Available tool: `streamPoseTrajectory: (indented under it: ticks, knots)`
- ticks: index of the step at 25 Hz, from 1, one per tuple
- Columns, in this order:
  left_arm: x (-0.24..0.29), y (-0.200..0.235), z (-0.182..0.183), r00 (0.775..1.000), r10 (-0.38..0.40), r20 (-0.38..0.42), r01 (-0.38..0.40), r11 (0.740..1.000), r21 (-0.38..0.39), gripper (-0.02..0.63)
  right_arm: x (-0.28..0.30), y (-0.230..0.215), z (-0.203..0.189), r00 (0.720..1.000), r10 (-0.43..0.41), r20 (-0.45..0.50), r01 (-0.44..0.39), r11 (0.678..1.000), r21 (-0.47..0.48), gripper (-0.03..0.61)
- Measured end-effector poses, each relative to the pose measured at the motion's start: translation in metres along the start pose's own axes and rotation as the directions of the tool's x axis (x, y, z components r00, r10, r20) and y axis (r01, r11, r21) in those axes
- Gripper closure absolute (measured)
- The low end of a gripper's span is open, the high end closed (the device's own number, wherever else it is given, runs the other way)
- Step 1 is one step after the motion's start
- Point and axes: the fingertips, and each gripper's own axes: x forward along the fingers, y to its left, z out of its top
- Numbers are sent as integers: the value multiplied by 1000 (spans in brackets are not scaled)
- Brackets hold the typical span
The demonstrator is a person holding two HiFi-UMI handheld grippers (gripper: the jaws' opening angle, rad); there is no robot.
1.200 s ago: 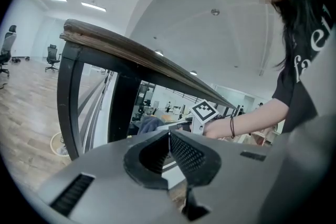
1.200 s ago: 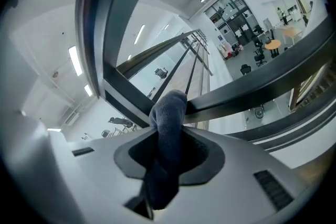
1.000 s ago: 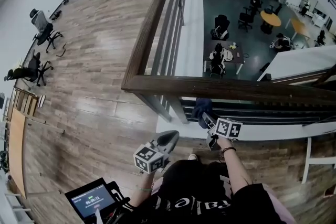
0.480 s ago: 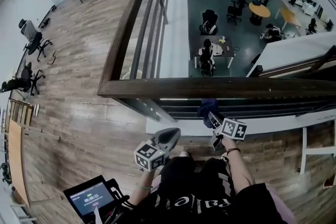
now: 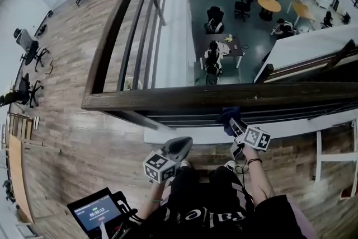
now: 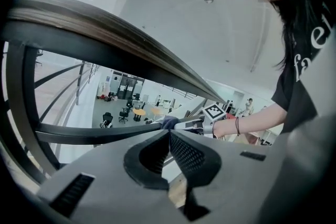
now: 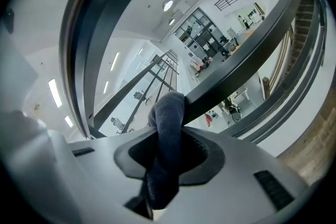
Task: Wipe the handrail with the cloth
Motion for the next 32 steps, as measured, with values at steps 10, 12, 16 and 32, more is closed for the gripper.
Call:
streamPoseTrajectory:
  ticks: [10, 12, 16, 32]
  knots:
    - [116, -79, -14, 998, -50, -22, 51, 999, 2, 614, -116, -143, 96, 987, -103, 119, 95, 993, 74, 486]
    - [132, -89, -14, 997, -66, -26, 66, 998, 6, 614, -137, -168, 112, 981, -136, 141, 124, 988, 86, 486]
    - [158, -114, -17, 994, -104, -39, 105, 994, 22, 614, -184, -213, 144, 963, -202, 180, 188, 978, 91, 486]
    - [175, -134, -46, 992, -50, -116, 51, 999, 13, 614, -318, -382, 268, 845, -452, 286, 423, 892, 160, 486]
